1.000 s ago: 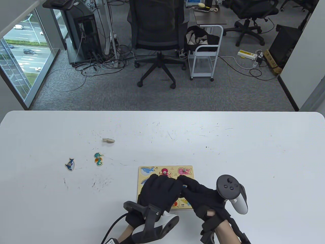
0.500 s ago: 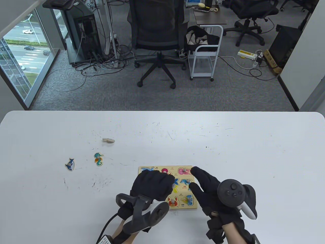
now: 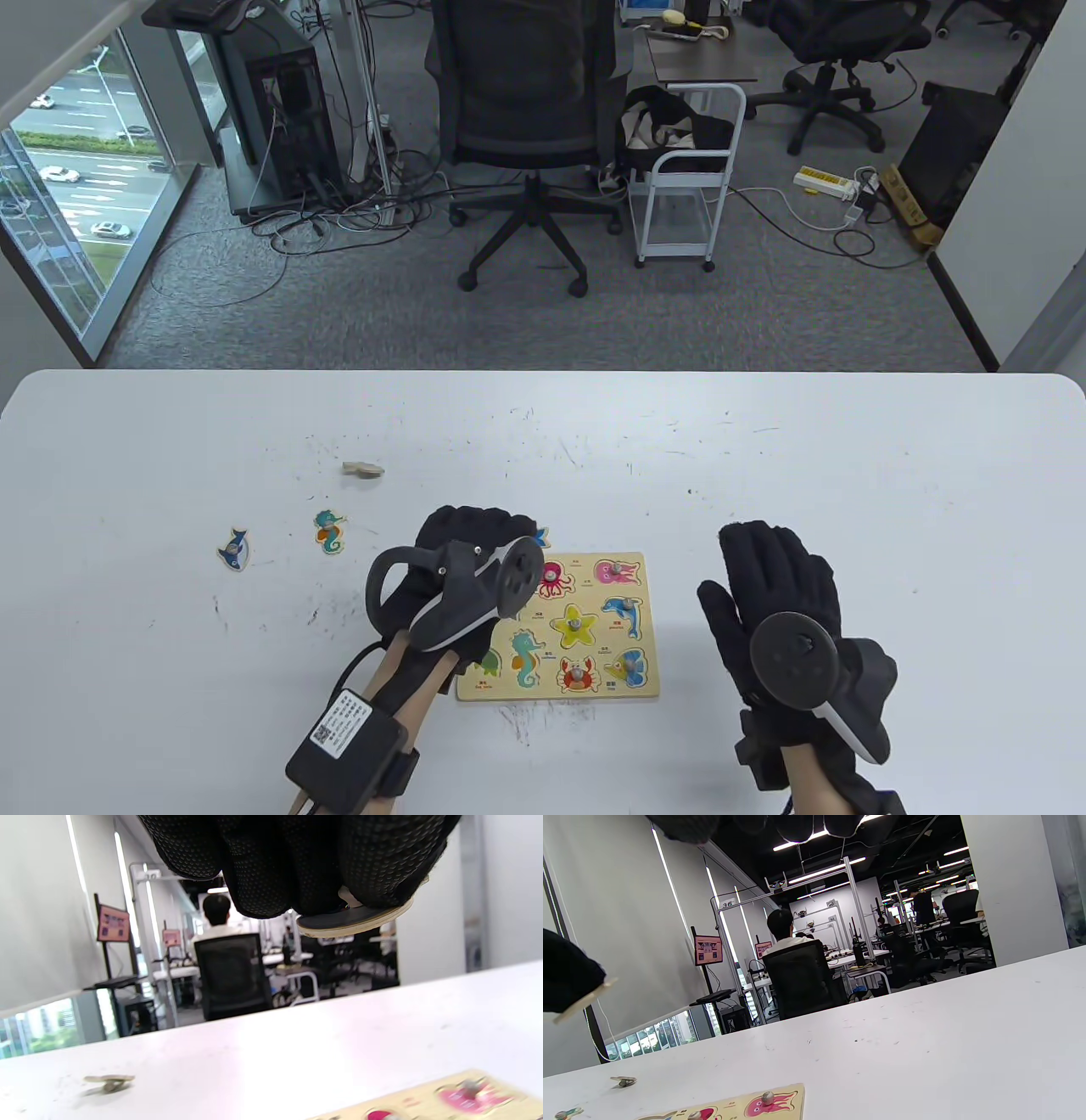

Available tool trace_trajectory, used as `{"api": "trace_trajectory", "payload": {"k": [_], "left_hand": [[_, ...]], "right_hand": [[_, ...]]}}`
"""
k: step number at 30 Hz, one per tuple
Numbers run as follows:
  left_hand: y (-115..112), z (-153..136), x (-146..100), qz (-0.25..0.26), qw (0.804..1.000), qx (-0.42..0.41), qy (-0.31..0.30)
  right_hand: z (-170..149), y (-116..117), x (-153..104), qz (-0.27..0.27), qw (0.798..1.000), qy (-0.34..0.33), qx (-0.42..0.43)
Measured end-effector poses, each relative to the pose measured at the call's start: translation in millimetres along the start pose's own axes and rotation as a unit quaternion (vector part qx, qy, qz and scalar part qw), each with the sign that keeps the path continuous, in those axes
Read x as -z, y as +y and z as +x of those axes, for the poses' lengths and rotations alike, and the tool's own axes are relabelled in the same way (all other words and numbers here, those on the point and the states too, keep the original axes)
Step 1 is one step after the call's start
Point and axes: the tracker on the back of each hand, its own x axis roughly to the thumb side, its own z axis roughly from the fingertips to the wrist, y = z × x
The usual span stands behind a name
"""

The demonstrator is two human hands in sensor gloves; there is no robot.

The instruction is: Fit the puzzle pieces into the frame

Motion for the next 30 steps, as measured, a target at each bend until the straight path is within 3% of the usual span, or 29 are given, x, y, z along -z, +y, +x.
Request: {"api": "trace_trajectory", "payload": {"k": [8, 15, 30], "left_hand": [[-56.6, 3.4, 30.3, -0.073, 0.996, 0.059, 0.011], [-96.8, 5.6, 40.1, -0.118, 0.989, 0.087, 0.013], [-125.2, 12.4, 49.2, -0.143, 0.982, 0.125, 0.010]], "right_hand": [[-2.1, -1.5, 0.9, 0.004, 1.000, 0.011, 0.003], [-3.3, -2.2, 1.7, 0.007, 1.000, 0.017, 0.004], [-3.5, -1.2, 2.9, 0.011, 1.000, 0.018, 0.003]]}}
